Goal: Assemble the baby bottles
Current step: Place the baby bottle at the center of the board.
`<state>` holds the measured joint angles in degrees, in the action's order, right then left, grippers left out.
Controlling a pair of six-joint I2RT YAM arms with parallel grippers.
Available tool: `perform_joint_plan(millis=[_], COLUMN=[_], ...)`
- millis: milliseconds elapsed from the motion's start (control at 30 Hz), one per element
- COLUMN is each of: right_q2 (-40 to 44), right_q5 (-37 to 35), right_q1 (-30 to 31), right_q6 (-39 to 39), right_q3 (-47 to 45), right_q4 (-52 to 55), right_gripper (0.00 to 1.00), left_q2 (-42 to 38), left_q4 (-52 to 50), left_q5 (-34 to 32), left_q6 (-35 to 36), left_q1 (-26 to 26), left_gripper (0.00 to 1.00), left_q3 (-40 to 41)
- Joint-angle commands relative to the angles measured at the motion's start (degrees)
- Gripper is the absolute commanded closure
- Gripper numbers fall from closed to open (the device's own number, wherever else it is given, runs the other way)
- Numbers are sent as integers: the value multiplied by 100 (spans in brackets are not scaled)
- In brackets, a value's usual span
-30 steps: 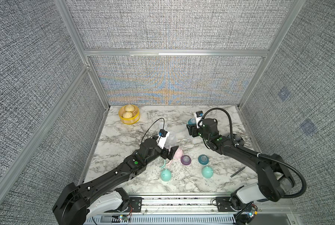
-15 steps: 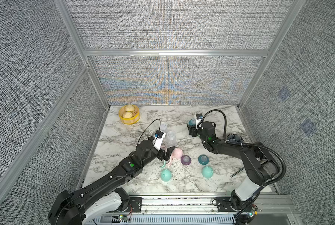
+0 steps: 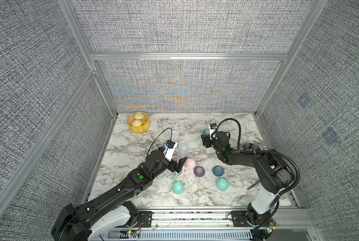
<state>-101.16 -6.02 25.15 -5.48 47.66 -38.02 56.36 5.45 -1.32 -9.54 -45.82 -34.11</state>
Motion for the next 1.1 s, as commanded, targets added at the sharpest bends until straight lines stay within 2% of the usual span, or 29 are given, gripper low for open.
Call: perform_joint_plan(millis=[0,100,233,467,567,767,867,1067], right_q2=[-26,-48,-8,402,630,1317,1812,2663], right_q5=[-48,-39,-44,70,167,114,113,-197], right_q1=[-9,-6,-9,-9,-9,-1,17,211], right_q6=[20,3,0,79,125,24,-47,-595], right_q3=[-9,-59,-158,-210,-260,-257,-164,568], right_q4=[-385,-430,-495,-142,52,904,1744,4748], right_gripper=[46,40,24,6,1,1,1,1], left_q2=[-11,-10,-35,4,16,90,175,522], left_q4=[70,80,103,129,166,192,325,476], left_q5=[9,21,-2,7,7,40,90,501], left_q6=[31,48,58,40,40,58,34,127], left_q1=[12,12,12,11,12,12,12,81], left_gripper=[0,0,0,0,0,0,0,0], left_q3=[7,22,53,62,72,36,51,-51])
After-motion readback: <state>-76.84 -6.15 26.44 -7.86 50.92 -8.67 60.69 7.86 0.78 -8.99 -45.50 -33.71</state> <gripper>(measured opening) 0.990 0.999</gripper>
